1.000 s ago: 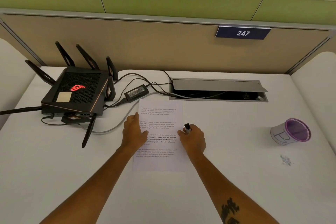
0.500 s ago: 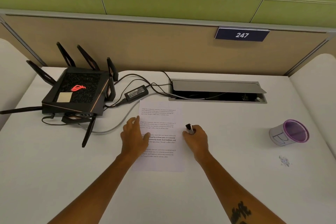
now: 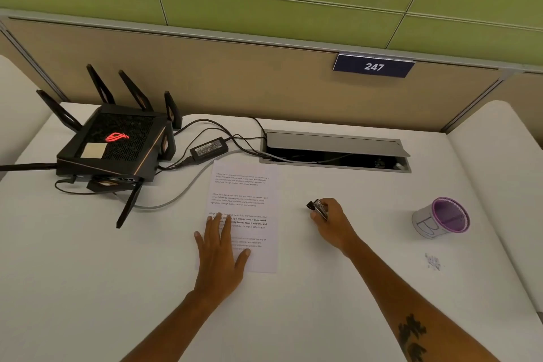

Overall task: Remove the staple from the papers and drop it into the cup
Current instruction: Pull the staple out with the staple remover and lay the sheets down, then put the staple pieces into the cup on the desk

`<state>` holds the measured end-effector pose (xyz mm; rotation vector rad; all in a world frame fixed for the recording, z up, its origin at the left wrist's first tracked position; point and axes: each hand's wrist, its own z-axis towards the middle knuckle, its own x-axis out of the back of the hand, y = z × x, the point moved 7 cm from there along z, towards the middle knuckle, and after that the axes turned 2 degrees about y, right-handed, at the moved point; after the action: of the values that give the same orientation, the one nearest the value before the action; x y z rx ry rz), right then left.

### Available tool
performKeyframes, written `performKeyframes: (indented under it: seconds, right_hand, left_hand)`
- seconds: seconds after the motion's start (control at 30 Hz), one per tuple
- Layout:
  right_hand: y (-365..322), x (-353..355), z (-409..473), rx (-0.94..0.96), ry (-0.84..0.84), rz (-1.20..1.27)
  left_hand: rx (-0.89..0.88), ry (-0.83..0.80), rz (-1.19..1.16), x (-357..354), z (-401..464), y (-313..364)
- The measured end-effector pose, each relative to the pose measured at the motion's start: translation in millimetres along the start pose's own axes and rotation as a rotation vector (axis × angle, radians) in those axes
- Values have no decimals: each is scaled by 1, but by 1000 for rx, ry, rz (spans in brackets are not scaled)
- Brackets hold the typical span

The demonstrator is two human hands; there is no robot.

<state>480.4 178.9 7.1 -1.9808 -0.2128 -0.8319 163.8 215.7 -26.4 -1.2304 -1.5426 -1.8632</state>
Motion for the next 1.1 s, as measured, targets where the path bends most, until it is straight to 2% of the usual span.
performKeyframes:
  seconds: [0.43,0.73,1.1]
  right_hand:
    - [40,93,58,180,192,-661]
    - [50,126,83,254,213,-770]
    - [56,132,85,257,247,-651]
  left_hand:
    - [-4,-18,19,-19,-39,12]
    - [22,-33,23,-18,-55,22]
    - [-31,-69,73,-20,-63,41]
